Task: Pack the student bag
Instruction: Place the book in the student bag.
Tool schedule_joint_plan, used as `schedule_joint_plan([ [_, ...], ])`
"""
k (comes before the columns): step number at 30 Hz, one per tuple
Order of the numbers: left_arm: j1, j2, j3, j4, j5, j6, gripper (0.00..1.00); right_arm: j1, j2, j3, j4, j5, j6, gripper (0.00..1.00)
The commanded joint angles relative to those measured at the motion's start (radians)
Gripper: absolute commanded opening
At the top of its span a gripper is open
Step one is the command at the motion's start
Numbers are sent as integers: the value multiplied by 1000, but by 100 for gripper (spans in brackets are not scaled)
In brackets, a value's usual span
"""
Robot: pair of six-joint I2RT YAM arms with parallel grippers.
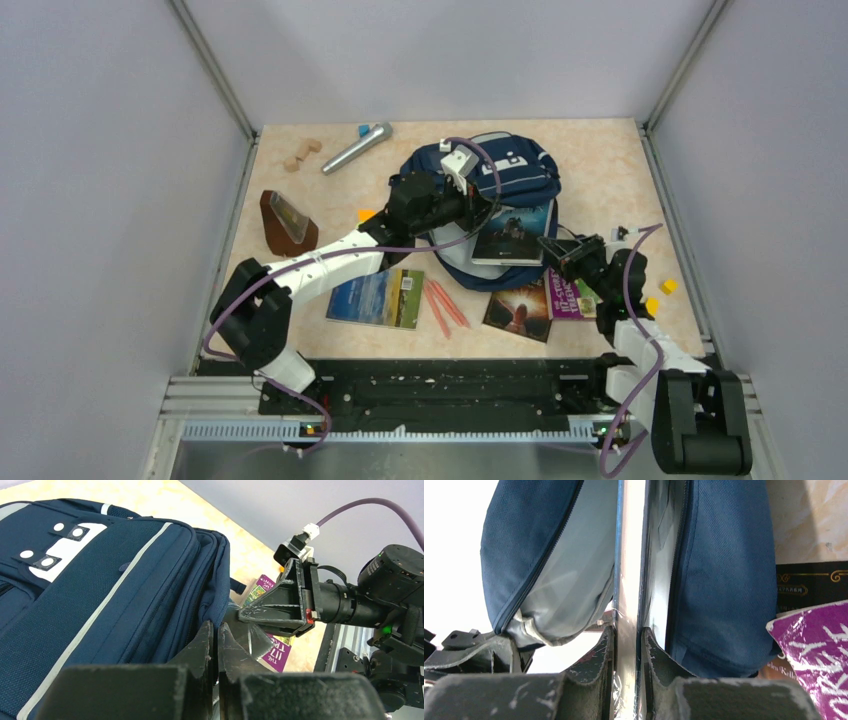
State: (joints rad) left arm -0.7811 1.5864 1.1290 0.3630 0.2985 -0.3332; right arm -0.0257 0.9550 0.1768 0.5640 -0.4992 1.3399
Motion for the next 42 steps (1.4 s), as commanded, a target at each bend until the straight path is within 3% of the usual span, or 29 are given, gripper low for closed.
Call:
schedule_joint_plan([
  [1, -14, -71, 22, 108, 37, -26, 0, 51, 47, 54, 362, 79, 42, 0],
  [17, -15, -92, -9, 105, 49, -41, 0, 199, 451, 152, 785, 247, 108, 0],
  [35, -15, -99, -28, 122, 49, -64, 0, 334, 750, 297, 810, 630, 49, 0],
  [42, -15, -100, -39, 139, 64, -80, 0, 409, 818, 380, 711, 766, -15, 0],
])
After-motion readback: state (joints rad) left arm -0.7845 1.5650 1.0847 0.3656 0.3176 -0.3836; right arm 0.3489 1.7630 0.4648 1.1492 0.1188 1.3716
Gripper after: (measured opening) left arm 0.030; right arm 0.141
